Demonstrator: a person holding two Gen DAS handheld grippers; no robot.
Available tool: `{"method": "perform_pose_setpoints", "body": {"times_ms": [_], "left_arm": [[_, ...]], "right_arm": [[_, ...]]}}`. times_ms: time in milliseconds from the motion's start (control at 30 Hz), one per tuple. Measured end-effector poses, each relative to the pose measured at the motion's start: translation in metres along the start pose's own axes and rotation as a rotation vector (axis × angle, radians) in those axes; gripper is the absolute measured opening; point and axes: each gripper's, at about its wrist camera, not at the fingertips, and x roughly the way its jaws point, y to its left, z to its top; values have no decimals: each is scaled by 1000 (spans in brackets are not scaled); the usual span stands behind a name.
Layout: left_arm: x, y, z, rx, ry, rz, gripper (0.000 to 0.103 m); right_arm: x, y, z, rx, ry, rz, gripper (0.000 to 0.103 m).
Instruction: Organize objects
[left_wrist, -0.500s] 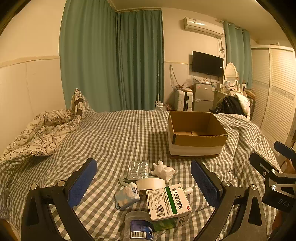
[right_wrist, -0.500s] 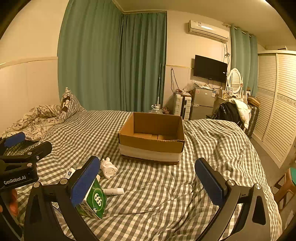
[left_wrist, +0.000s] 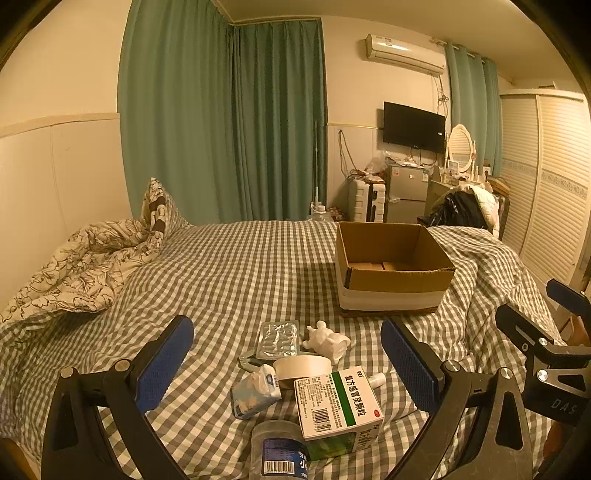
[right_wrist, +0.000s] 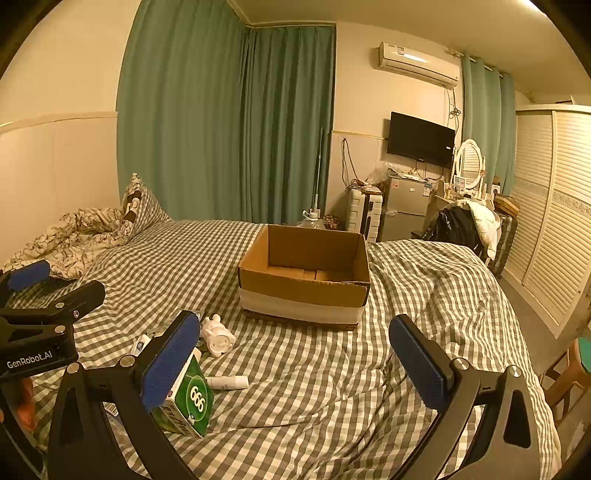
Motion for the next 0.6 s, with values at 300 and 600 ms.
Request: {"method": "perform_pose_setpoints", "body": {"times_ms": [300, 600], "left_arm": [[-1, 1, 0, 1, 0, 3, 103], [-2, 1, -1, 5, 1, 6, 103]], "right_arm": [[1, 2, -1, -4, -1, 0, 103], [2, 1, -4, -1, 0, 10, 103]]}}
